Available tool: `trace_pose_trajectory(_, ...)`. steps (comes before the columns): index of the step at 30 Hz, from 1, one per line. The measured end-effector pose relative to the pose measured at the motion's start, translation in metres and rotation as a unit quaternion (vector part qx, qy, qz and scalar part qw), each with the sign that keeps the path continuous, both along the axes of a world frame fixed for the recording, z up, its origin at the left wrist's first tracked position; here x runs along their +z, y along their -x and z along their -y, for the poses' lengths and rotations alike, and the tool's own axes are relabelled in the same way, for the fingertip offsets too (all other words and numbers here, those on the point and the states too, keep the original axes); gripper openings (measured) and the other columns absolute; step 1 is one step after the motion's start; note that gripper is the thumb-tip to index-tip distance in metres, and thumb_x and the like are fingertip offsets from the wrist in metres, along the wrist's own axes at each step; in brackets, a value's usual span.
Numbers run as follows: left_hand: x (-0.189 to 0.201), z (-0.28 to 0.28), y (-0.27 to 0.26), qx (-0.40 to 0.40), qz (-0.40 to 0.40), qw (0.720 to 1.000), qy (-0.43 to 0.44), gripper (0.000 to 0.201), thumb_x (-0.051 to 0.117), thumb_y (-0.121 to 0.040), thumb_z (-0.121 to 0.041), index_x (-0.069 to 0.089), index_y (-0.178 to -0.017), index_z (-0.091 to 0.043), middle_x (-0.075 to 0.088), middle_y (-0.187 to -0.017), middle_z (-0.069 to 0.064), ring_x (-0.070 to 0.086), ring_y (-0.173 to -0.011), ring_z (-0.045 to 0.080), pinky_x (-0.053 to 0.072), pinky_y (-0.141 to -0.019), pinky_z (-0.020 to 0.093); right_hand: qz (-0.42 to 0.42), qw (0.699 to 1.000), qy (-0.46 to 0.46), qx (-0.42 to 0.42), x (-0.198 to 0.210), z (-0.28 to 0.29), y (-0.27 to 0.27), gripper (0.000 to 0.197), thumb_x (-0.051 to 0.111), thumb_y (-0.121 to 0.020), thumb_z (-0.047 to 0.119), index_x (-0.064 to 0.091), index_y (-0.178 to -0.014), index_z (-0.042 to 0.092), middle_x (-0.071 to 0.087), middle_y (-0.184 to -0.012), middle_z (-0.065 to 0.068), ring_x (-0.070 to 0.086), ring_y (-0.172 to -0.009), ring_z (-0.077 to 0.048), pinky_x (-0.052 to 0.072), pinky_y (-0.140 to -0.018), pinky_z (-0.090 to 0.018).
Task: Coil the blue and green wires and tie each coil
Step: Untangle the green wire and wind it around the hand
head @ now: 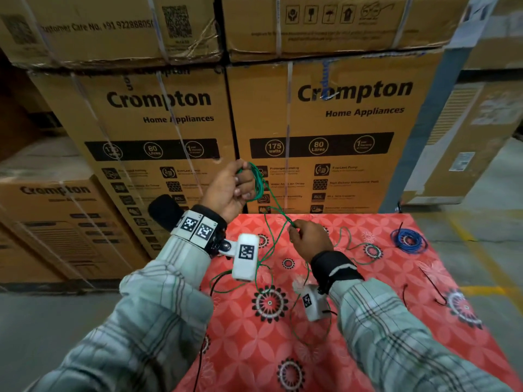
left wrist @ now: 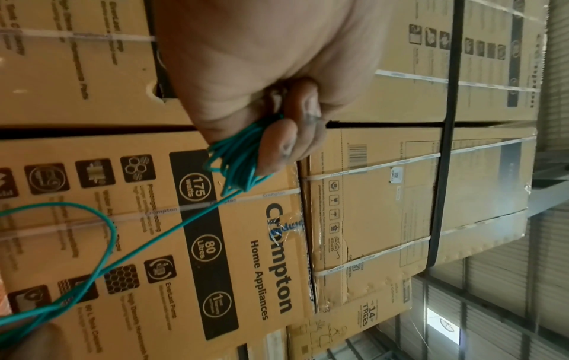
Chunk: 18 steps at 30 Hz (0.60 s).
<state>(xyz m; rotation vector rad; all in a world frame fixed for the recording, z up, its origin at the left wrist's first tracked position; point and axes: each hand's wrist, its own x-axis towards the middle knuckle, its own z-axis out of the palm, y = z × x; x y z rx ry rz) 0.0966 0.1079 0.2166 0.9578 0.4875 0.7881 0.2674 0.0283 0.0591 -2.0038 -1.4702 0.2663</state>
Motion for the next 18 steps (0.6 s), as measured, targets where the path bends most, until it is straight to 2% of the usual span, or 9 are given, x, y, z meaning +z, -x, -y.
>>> trace_pose_trajectory(2, 0.001, 0.005, -0.010, -0.005, -0.003, 1.000, 0.008, 0.029, 0.029, -0.101, -0.022, 0.041, -0.074, -0.020, 0.025, -0.040, -0.011, 0.020, -0.029, 0.001, 0.022, -0.034, 0.016, 0.001, 1.000, 0.014, -0.012, -0.001, 0.001, -0.009, 0.018, 0.051, -0.092, 0.027, 0.063, -0.084, 0.016, 0.065, -0.073, -0.013, 0.060, -0.073, -0.036, 0.033, -0.056, -0.032)
trace_pose_trajectory(4, 0.003, 0.007, -0.018, -0.013, -0.012, 1.000, 0.008, 0.030, 0.028, -0.101, -0.021, 0.041, -0.074, -0.020, 0.026, -0.041, -0.011, 0.020, -0.029, 0.001, 0.022, -0.035, 0.017, -0.027, 0.999, -0.007, -0.030, 0.000, 0.004, -0.016, 0.016, 0.055, -0.090, 0.022, 0.066, -0.098, 0.014, 0.066, -0.075, -0.013, 0.060, -0.073, -0.033, 0.037, -0.060, -0.033)
trace_pose_trajectory(7, 0.005, 0.011, -0.031, -0.027, -0.019, 0.999, 0.013, 0.030, 0.028, -0.101, -0.021, 0.042, -0.075, -0.020, 0.025, -0.041, -0.011, 0.021, -0.029, 0.001, 0.023, -0.034, 0.017, -0.150, 0.986, -0.064, -0.045, 0.003, 0.009, -0.018, 0.023, 0.055, -0.086, 0.013, 0.063, -0.108, 0.017, 0.062, -0.069, -0.004, 0.057, -0.067, -0.026, 0.044, -0.064, -0.034)
trace_pose_trajectory(10, 0.005, 0.018, -0.044, -0.048, -0.010, 0.999, 0.014, 0.028, 0.028, -0.101, -0.021, 0.042, -0.076, -0.020, 0.025, -0.041, -0.011, 0.021, -0.029, 0.001, 0.022, -0.035, 0.018, -0.321, 0.938, -0.115, -0.056, 0.019, 0.010, -0.010, 0.017, 0.049, -0.079, 0.023, 0.061, -0.091, 0.027, 0.067, -0.087, -0.007, 0.062, -0.071, -0.022, 0.047, -0.065, -0.032)
trace_pose_trajectory(12, 0.006, 0.025, -0.051, -0.061, -0.007, 0.998, 0.017, 0.028, 0.028, -0.101, -0.022, 0.042, -0.076, -0.020, 0.026, -0.041, -0.010, 0.021, -0.029, 0.001, 0.021, -0.036, 0.018, -0.418, 0.898, -0.114, -0.070, 0.031, 0.006, -0.007, 0.011, 0.048, -0.084, 0.028, 0.058, -0.084, 0.025, 0.064, -0.091, -0.008, 0.062, -0.070, -0.019, 0.045, -0.065, -0.030)
trace_pose_trajectory(14, 0.009, 0.030, -0.056, -0.076, -0.002, 0.997, 0.018, 0.028, 0.028, -0.101, -0.022, 0.042, -0.076, -0.020, 0.026, -0.040, -0.011, 0.022, -0.029, 0.001, 0.021, -0.037, 0.018, -0.457, 0.877, -0.124, -0.078, 0.039, 0.000, -0.008, 0.015, 0.053, -0.093, 0.031, 0.057, -0.082, 0.021, 0.062, -0.085, -0.003, 0.061, -0.068, -0.018, 0.045, -0.064, -0.031)
trace_pose_trajectory(16, 0.013, 0.034, -0.059, -0.089, 0.006, 0.996, 0.016, 0.027, 0.028, -0.100, -0.023, 0.042, -0.077, -0.020, 0.026, -0.040, -0.011, 0.022, -0.029, 0.001, 0.021, -0.037, 0.018, -0.466, 0.869, -0.140, -0.084, 0.045, -0.005, -0.011, 0.022, 0.058, -0.092, 0.034, 0.056, -0.074, 0.021, 0.060, -0.074, -0.001, 0.061, -0.065, -0.020, 0.046, -0.060, -0.031)
trace_pose_trajectory(18, 0.019, 0.035, -0.060, -0.097, 0.012, 0.995, 0.013, 0.027, 0.028, -0.100, -0.023, 0.042, -0.077, -0.020, 0.026, -0.041, -0.011, 0.022, -0.029, 0.001, 0.021, -0.037, 0.018, -0.495, 0.849, -0.159, -0.096, 0.052, -0.007, -0.014, 0.030, 0.062, -0.091, 0.025, 0.055, -0.063, 0.019, 0.053, -0.061, -0.004, 0.053, -0.060, -0.022, 0.043, -0.057, -0.031)
